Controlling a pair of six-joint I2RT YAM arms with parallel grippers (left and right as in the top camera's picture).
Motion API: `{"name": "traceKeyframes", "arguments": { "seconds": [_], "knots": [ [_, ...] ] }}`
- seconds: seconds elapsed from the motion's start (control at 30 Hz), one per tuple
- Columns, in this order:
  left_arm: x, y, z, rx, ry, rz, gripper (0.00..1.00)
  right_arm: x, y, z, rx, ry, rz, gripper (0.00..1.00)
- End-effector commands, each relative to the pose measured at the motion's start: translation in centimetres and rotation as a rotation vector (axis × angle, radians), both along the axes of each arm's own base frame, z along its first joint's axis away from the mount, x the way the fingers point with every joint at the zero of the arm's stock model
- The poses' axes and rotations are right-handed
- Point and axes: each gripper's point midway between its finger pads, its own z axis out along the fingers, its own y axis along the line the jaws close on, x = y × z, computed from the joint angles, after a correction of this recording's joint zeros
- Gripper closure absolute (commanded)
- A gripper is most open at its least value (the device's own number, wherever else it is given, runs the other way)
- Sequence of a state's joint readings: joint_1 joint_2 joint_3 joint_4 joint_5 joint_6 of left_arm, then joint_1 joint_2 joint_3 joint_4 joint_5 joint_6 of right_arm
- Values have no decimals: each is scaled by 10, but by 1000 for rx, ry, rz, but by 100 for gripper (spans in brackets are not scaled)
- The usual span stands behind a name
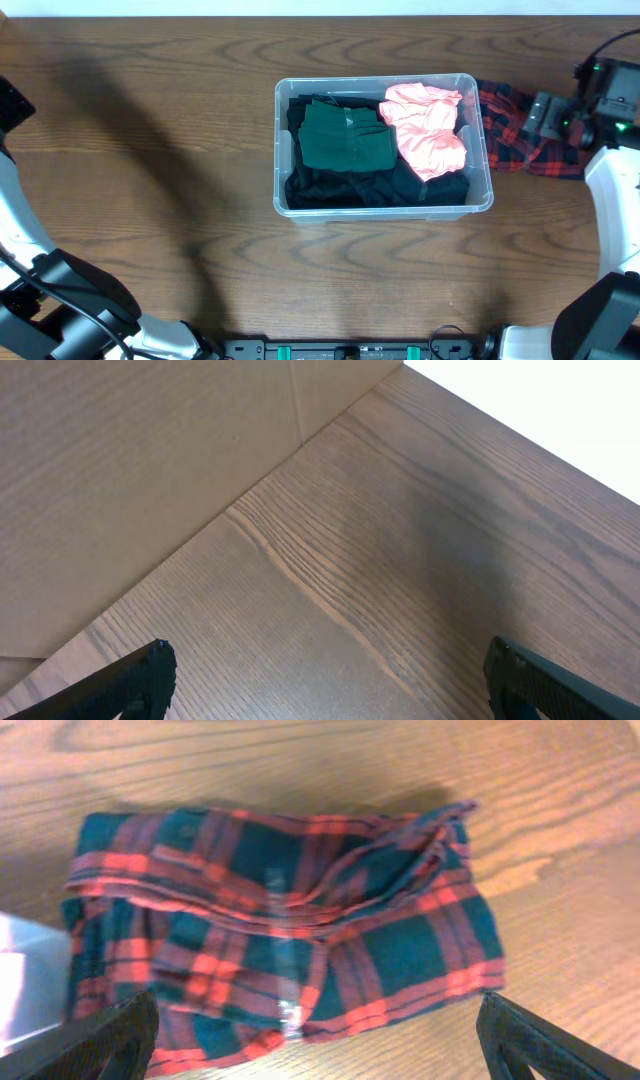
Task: Pack container
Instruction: 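Move the right gripper right out of the bin to the plaid shirt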
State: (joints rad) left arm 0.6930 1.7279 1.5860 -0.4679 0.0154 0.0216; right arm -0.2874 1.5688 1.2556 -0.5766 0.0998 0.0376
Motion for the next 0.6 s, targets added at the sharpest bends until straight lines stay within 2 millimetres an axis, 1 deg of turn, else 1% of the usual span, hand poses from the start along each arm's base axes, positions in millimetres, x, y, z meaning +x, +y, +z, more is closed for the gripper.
{"name": "traceKeyframes", "arguments": {
  "seconds": [0.0,0.1,0.13,0.27,0.37,0.57],
  "knots": [
    [-1,2,4,1,-11,15,2,-3,-15,2,27,-16,-39,1],
    [-1,2,4,1,-11,15,2,-4,-20,-1,95,-35,27,1],
    [-1,2,4,1,-11,15,2,-5,-24,-1,116,-47,38,1],
    [-1,2,4,1,-11,15,2,-10,-51,0,167,-100,3,1],
    [-1,2,4,1,-11,15,2,-12,-64,3,197,-136,-9,1],
    [-1,2,4,1,-11,15,2,-15,-91,0,184,-163,-57,1]
  ]
}}
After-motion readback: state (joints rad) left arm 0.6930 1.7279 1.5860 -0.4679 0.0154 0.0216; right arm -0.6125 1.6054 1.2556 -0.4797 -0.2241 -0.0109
